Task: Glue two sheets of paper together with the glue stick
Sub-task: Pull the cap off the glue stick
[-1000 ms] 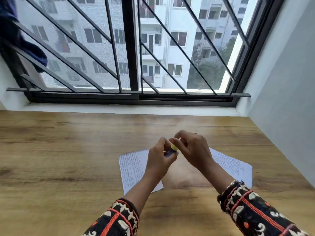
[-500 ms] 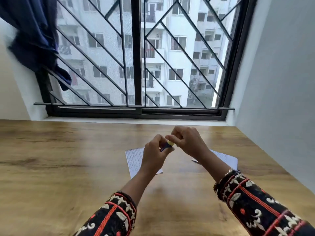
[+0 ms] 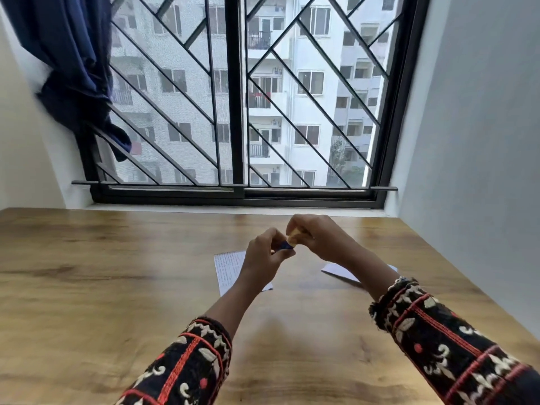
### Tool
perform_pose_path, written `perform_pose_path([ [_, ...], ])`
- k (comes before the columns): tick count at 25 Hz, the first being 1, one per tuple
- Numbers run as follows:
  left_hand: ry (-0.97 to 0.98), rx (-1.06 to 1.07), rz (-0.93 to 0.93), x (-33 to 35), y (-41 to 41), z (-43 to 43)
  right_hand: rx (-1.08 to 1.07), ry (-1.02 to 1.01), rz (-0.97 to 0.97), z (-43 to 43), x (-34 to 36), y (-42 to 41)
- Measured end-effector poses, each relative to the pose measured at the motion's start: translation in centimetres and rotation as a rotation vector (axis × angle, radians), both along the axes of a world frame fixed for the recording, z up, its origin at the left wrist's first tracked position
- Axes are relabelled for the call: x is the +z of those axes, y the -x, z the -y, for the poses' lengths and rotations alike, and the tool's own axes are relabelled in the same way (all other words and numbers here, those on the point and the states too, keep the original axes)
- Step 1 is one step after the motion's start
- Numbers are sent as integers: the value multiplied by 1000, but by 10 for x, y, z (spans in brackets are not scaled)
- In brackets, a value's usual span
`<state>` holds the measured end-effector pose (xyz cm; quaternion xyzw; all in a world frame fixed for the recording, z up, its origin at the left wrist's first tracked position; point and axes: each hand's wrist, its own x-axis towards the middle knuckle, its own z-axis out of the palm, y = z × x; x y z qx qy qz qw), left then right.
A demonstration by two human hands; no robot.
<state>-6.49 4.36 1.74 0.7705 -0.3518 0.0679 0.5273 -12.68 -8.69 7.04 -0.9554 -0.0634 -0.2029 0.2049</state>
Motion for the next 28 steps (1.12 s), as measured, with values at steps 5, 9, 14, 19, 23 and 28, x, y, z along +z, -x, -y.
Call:
perform_pose_path([
  [5, 11, 91, 38, -4, -13, 4, -84, -41, -66, 7, 3, -17],
  [9, -38, 107, 85, -9, -27, 2, -144, 0, -188, 9, 2, -36],
  [14, -55, 30, 57, -14, -36, 4, -117, -16, -218, 13, -6, -38],
  [19, -25, -16, 5, -16, -35, 3, -28, 25, -139, 12, -11, -31],
  [23, -16, -9, 15, -15, -25, 3, -102, -51, -182, 10, -10, -28],
  [28, -22, -9, 32, -12, -14, 1, -50, -134, -188, 9, -7, -16],
])
